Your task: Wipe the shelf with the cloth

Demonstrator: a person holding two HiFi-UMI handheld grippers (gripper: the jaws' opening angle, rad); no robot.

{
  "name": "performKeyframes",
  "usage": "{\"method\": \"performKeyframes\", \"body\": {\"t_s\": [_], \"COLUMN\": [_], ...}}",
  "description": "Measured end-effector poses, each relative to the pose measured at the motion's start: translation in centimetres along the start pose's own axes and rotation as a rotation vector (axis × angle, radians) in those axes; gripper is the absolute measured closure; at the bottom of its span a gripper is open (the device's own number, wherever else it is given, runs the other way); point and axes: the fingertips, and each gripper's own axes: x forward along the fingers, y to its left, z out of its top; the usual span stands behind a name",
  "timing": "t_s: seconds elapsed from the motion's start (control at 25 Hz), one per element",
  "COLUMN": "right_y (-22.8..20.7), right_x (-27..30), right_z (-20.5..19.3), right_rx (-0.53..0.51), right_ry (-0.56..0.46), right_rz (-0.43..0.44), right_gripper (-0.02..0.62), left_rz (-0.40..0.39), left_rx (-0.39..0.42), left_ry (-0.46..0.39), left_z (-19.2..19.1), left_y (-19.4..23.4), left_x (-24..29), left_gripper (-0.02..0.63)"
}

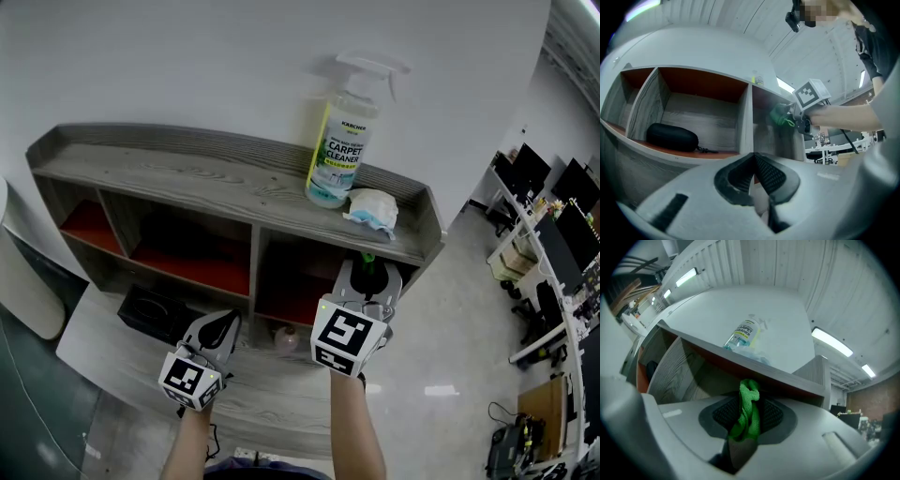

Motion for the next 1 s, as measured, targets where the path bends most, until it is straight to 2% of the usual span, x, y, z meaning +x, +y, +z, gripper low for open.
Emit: {"method": "performKeyframes", "body": {"t_s": [0.36, 0.6, 0.84, 1.0], "right_y": [3.2, 3.2, 2.3, 1.4], "right_x": [-0.9, -1.4, -1.5, -1.1], "right_z": [-0.3, -1.1, -1.7, -3.1], "right_rx": [-0.504, -0.787, -0.93, -0.962], "right_ry": [0.036, 0.077, 0.137, 0.193], "right_rz": [0.064, 0.04, 0.024, 0.036], "right_gripper": [0.489, 0.488, 0.488, 0.488], "left_rz": [-0.016, -0.038, -0.057, -0.067], "left_rx": [-0.018, -0.034, -0.046, -0.053], "left_ry": [-0.006, -0.008, -0.014, -0.018], "left_z": [-0.4, -0.6, -0.7, -0.8], "left_y": [-0.3, -1.0, -1.5, -1.9], "left_x": [0.2, 0.3, 0.7, 0.8], "left_gripper": [0.607, 0.606, 0.607, 0.607]}}
